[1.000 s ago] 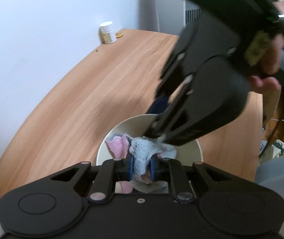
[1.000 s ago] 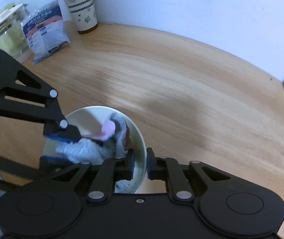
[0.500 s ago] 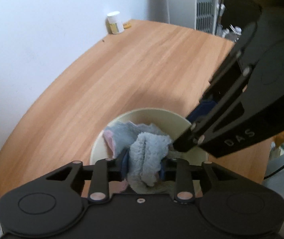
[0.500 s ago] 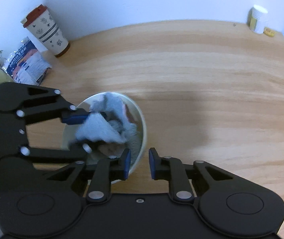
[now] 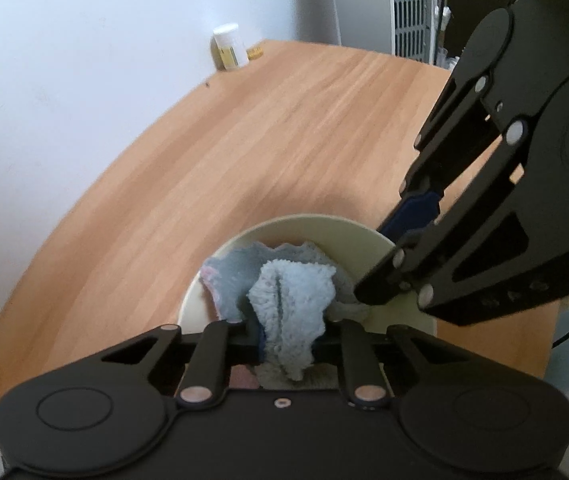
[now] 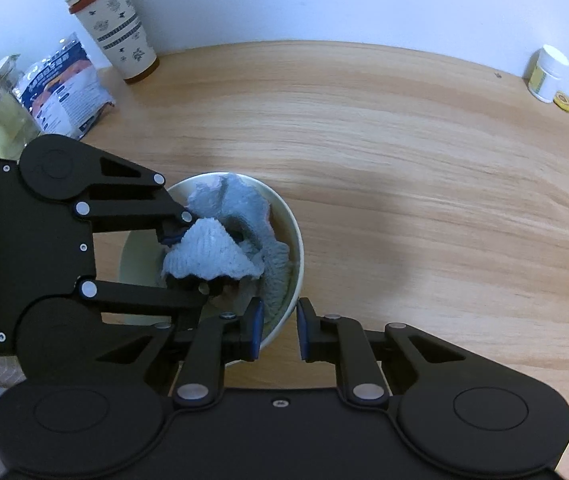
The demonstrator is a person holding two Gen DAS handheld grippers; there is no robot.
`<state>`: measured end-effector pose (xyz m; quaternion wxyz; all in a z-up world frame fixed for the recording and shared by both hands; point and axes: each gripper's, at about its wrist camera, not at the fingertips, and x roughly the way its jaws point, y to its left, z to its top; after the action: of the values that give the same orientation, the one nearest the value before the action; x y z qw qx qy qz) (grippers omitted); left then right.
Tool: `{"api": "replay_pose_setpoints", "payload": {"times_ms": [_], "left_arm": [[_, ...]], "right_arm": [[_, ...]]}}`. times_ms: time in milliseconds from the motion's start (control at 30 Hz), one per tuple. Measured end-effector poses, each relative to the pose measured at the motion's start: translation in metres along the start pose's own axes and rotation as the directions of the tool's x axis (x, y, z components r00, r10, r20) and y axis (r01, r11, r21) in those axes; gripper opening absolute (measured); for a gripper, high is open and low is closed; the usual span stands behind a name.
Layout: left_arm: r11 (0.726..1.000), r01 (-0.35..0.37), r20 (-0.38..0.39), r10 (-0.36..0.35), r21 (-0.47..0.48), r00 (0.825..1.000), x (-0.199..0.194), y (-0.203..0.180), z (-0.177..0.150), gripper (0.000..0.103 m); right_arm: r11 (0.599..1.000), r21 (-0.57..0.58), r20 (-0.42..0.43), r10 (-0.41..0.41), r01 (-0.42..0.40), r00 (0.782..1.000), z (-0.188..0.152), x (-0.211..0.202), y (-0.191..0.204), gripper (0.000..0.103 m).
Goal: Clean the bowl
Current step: 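Keep rubbing the grey cloth inside the bowl with the left gripper while the right holds the rim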
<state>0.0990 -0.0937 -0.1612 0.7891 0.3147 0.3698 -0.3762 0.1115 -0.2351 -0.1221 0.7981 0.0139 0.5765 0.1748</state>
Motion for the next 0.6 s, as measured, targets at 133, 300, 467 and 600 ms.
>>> {"api": "replay_pose_setpoints", "payload": {"times_ms": [133, 300, 467, 600], "left_arm": [[0.998, -0.051, 0.030, 0.052, -0.023, 0.998, -0.005, 0.002, 0.005, 0.013], [0.997, -0.062, 0.052, 0.064, -0.049, 0.997, -0.016, 0.009, 0.012, 0.013], [0.995, -0.057, 0.050, 0.061, -0.082, 0.997, -0.017, 0.018, 0.015, 0.013], [0.996, -0.052, 0.032, 0.055, -0.070, 0.998, -0.009, 0.018, 0.015, 0.013]], "right_arm": [[0.999, -0.039, -0.009, -0.003, 0.003, 1.000, -0.002, -0.002, -0.001, 0.020], [0.999, -0.034, -0.008, -0.001, 0.001, 1.000, -0.002, -0.004, -0.005, 0.020], [1.000, -0.021, -0.004, 0.009, -0.010, 1.000, 0.000, -0.003, -0.006, 0.020], [0.999, -0.035, 0.002, 0.007, -0.007, 1.000, 0.003, -0.004, -0.003, 0.020]]}}
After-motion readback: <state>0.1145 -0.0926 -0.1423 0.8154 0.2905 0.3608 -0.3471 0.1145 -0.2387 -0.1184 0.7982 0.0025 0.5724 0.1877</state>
